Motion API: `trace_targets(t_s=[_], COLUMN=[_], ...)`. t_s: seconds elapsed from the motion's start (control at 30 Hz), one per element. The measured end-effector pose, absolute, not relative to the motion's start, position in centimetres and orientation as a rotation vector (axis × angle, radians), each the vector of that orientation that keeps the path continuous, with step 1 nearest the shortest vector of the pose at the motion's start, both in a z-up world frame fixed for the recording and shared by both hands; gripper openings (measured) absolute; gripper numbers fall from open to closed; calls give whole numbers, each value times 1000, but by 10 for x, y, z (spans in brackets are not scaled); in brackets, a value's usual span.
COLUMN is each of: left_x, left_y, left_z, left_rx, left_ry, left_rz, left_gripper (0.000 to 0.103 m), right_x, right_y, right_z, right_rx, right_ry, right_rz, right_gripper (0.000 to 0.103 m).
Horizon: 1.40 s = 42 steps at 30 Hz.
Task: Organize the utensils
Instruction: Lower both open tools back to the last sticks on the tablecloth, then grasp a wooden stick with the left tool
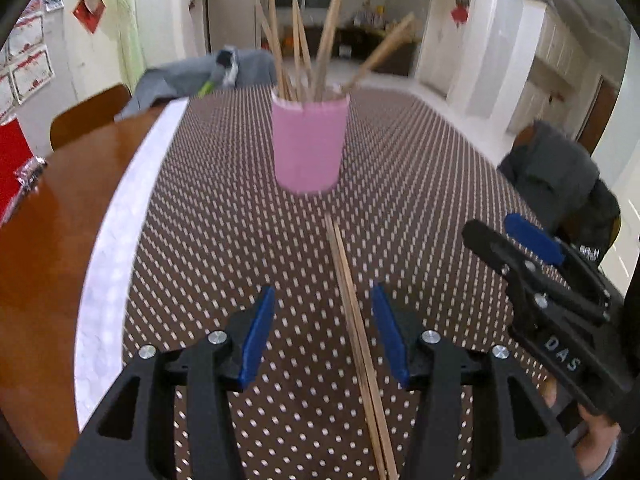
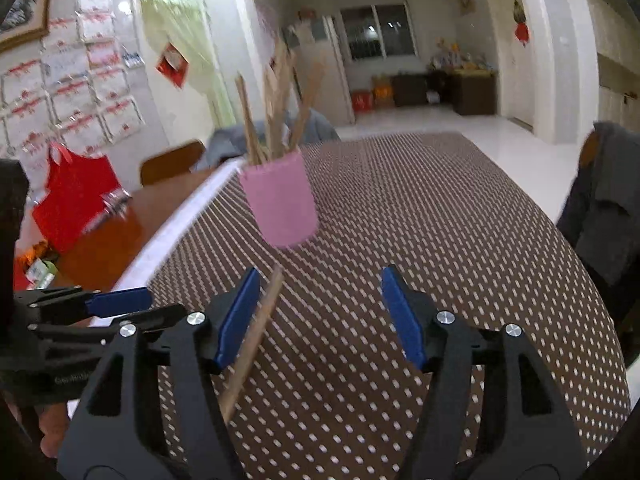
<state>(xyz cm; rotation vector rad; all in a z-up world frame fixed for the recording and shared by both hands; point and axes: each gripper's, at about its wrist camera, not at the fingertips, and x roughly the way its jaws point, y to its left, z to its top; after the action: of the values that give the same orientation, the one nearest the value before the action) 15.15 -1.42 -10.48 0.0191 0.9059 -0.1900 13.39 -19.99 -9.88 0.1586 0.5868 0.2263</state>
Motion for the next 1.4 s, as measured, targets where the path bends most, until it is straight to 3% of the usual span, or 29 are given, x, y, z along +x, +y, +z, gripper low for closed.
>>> trace_targets(t_s=[0.5, 1.4], left_x=[161, 193], left_y=[-29, -15], left_z=[-161, -162], left_rx=[68, 72], left_ry=[1064, 1036], left_rz=[-182, -176], left_gripper=[51, 52], right_x=[132, 149], right_y=[-206, -211], right_z=[-139, -143], right_rx=[227, 275], right_ry=[742, 787], right_rz=[253, 269], right_gripper=[67, 67])
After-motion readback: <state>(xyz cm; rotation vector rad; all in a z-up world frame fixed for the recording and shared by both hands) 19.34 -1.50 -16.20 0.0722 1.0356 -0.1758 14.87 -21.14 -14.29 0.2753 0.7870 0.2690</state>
